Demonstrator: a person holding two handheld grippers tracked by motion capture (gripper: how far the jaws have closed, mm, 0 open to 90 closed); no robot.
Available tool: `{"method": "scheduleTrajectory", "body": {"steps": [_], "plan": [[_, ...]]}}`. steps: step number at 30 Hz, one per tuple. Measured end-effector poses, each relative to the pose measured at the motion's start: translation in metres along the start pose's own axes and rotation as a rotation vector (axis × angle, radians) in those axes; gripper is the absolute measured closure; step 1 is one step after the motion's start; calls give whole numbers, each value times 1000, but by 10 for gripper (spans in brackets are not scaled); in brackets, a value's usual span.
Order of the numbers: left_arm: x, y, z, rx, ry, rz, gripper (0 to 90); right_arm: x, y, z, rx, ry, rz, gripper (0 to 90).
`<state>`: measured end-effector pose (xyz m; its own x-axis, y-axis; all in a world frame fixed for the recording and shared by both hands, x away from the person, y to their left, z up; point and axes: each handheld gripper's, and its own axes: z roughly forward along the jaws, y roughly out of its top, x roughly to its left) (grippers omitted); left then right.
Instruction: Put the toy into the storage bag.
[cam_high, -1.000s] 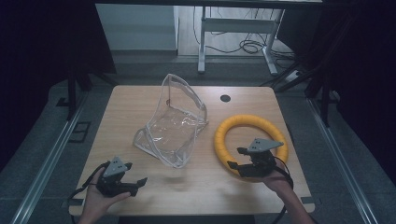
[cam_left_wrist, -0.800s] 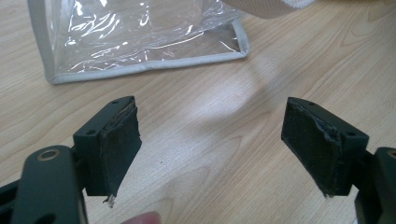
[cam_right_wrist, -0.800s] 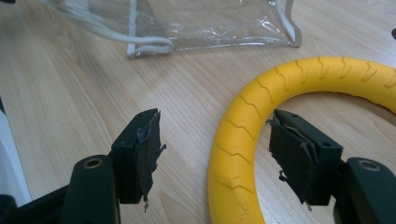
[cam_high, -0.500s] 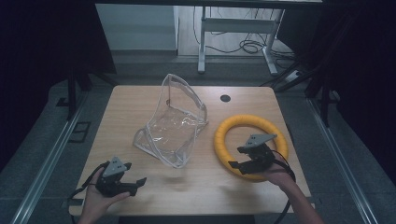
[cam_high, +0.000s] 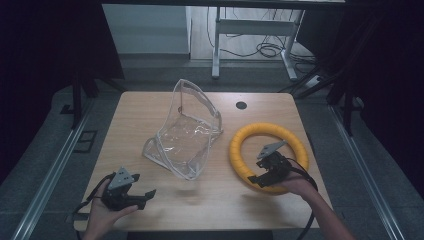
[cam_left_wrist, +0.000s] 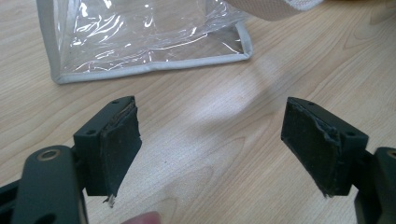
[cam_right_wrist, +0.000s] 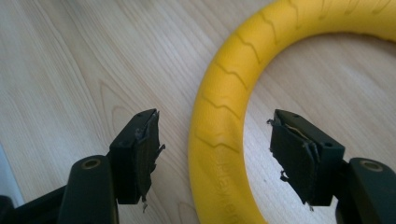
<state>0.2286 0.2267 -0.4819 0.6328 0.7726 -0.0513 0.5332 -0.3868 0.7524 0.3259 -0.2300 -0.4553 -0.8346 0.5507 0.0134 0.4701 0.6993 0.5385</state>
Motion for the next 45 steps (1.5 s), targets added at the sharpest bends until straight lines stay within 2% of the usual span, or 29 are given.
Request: {"method": "scheduleTrajectory", "body": {"steps": [4, 10, 12, 18, 22, 26, 38, 43, 45], "plan": [[0, 0, -1, -3, 2, 1, 196, -1, -1, 4, 39, 6, -3, 333], [-1, 1, 0, 0, 2, 3, 196, -2, -3, 11, 131, 12, -17, 326], [-1, 1, 0, 0, 1, 3, 196, -2, -4, 12, 143, 11, -22, 326], [-1, 1, -1, -2, 3, 3, 196, -2, -5, 24, 226, 0, -62, 341], [-1, 1, 0, 0, 2, 5, 196, -2, -5, 29, 261, 5, -81, 344], [-1, 1, -1, -1, 2, 4, 196, 2, -3, 37, 324, 21, -130, 344], [-1, 1, 0, -1, 3, 3, 195, 0, 0, 52, 388, 22, -137, 384], [-1, 1, -1, -9, 7, 0, 196, 0, 2, 54, 407, 6, -140, 450], [-1, 1, -1, -11, 7, -2, 196, -1, 2, 54, 408, 6, -139, 502]]}}
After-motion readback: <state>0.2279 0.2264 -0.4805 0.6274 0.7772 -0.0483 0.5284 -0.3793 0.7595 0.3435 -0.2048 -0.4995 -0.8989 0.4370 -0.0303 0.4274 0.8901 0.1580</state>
